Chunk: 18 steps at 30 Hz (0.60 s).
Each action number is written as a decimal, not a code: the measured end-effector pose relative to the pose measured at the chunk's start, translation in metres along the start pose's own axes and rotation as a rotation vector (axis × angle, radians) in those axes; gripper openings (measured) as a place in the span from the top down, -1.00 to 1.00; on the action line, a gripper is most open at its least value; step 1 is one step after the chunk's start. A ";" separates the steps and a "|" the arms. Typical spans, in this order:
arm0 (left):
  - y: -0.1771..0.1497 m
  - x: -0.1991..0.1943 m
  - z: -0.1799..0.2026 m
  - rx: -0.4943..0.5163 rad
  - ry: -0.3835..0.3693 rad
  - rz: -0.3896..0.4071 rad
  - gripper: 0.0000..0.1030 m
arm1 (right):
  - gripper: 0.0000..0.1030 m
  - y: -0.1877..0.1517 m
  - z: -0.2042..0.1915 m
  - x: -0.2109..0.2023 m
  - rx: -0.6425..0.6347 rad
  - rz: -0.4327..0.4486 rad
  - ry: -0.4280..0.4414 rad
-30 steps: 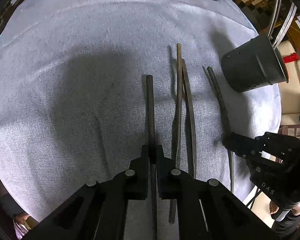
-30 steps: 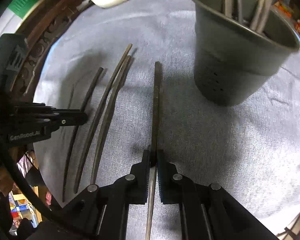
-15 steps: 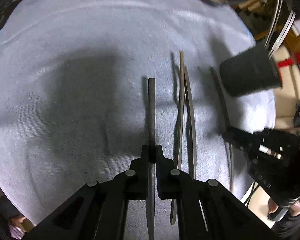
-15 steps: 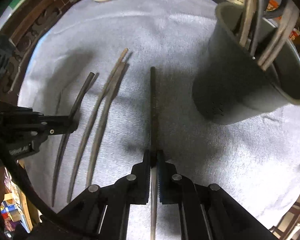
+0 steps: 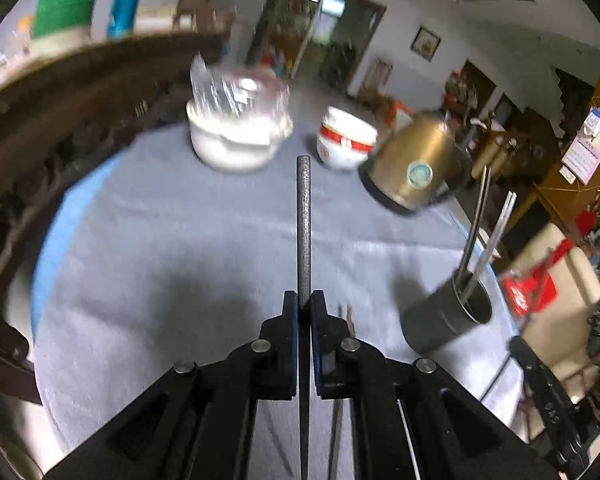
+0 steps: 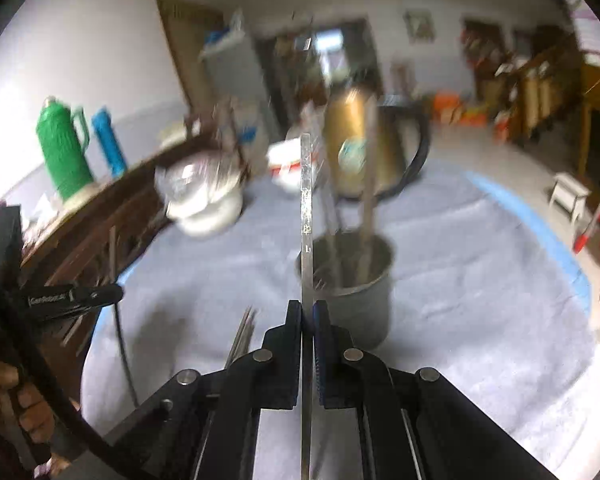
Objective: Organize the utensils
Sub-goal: 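Lift both held chopsticks upright off the cloth with both tools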
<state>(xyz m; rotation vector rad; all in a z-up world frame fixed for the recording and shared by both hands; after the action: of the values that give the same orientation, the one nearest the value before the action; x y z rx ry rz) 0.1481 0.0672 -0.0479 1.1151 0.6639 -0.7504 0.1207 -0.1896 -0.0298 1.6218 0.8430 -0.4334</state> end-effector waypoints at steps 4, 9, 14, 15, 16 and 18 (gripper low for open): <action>-0.002 -0.009 0.010 0.030 0.061 0.111 0.88 | 0.88 -0.002 0.007 -0.003 -0.002 0.096 -0.056; -0.008 -0.010 0.017 0.083 0.111 0.186 0.88 | 0.88 -0.016 0.015 0.003 -0.058 0.122 -0.097; -0.018 -0.031 0.018 0.102 0.115 0.226 0.87 | 0.87 -0.020 0.018 -0.012 -0.078 0.139 -0.098; -0.021 -0.035 0.017 0.101 0.114 0.230 0.87 | 0.87 -0.022 0.017 -0.014 -0.079 0.141 -0.098; -0.024 -0.040 0.016 0.100 0.111 0.234 0.87 | 0.87 -0.024 0.017 -0.019 -0.080 0.142 -0.096; -0.029 -0.049 0.014 0.096 0.102 0.239 0.87 | 0.87 -0.027 0.018 -0.027 -0.082 0.140 -0.095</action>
<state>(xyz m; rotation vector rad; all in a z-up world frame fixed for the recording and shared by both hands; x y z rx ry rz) 0.0979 0.0559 -0.0207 1.3021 0.5714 -0.5276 0.0858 -0.2140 -0.0338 1.5613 0.6627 -0.3694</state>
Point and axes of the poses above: each gripper's, at about its wrist camera, not at the fingertips, and x roughly the way its jaws point, z to its right, y to its top, the point moved 7 cm from there along x, roughly the way its jaws point, and after that the axes turned 11 degrees about -z, right-handed, at the moved point
